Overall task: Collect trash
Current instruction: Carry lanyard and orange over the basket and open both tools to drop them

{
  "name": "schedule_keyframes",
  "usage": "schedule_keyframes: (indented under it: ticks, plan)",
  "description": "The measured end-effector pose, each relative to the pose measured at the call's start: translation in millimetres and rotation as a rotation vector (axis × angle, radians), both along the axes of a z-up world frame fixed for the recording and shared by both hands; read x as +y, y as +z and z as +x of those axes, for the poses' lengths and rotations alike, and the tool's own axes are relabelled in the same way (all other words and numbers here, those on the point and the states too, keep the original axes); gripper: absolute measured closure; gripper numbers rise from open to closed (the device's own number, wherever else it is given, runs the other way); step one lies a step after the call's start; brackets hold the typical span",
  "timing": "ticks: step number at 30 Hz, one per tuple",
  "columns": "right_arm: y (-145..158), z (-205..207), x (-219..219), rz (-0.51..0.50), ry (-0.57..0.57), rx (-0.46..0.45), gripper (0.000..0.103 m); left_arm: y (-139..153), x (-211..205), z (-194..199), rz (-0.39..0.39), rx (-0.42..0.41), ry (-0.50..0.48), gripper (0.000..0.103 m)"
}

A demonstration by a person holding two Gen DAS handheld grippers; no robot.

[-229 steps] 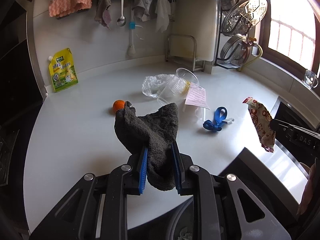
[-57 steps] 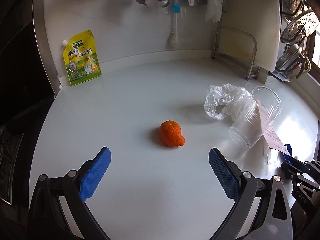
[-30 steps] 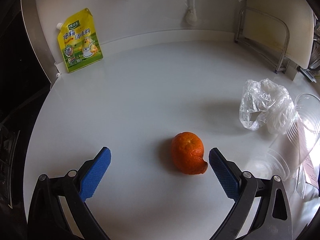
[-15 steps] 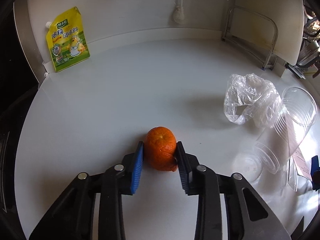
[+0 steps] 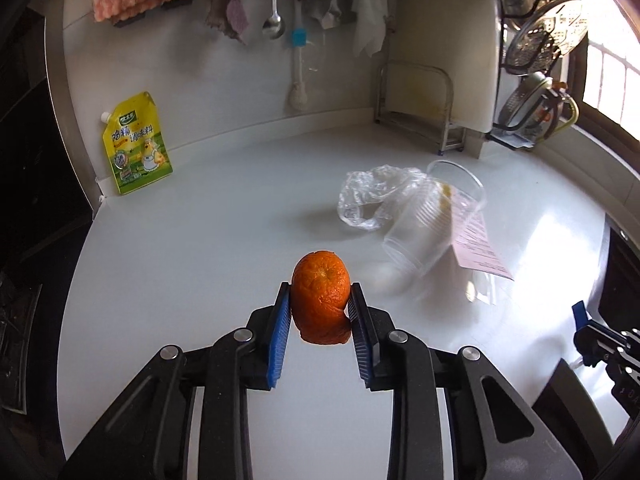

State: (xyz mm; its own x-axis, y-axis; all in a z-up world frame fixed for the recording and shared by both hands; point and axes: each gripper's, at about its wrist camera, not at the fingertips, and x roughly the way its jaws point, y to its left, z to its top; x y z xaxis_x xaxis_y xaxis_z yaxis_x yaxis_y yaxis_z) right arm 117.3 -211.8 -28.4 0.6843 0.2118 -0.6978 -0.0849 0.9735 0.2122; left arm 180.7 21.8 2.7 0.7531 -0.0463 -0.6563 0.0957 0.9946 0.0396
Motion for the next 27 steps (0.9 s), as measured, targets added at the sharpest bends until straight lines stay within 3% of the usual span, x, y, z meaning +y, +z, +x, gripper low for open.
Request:
schedule_keyframes:
  ticks: [11, 20, 27]
  plan:
    - [-3.2, -86.9, 11.3, 0.014, -0.050, 0.015, 0.090, 4.4, -21.9, -97.0, -0.017, -0.061, -0.109, 0.074]
    - [-6.7, -148.9, 7.1, -0.019, -0.092, -0.005, 0.090, -15.1, -46.2, -159.5, -0.077, -0.020, -0.181, 0.074]
    - [-22.6, -178.6, 0.4, -0.005, -0.104, 0.023, 0.090, -39.2, -62.7, -188.3, -0.070, 0.026, -0.221, 0.074]
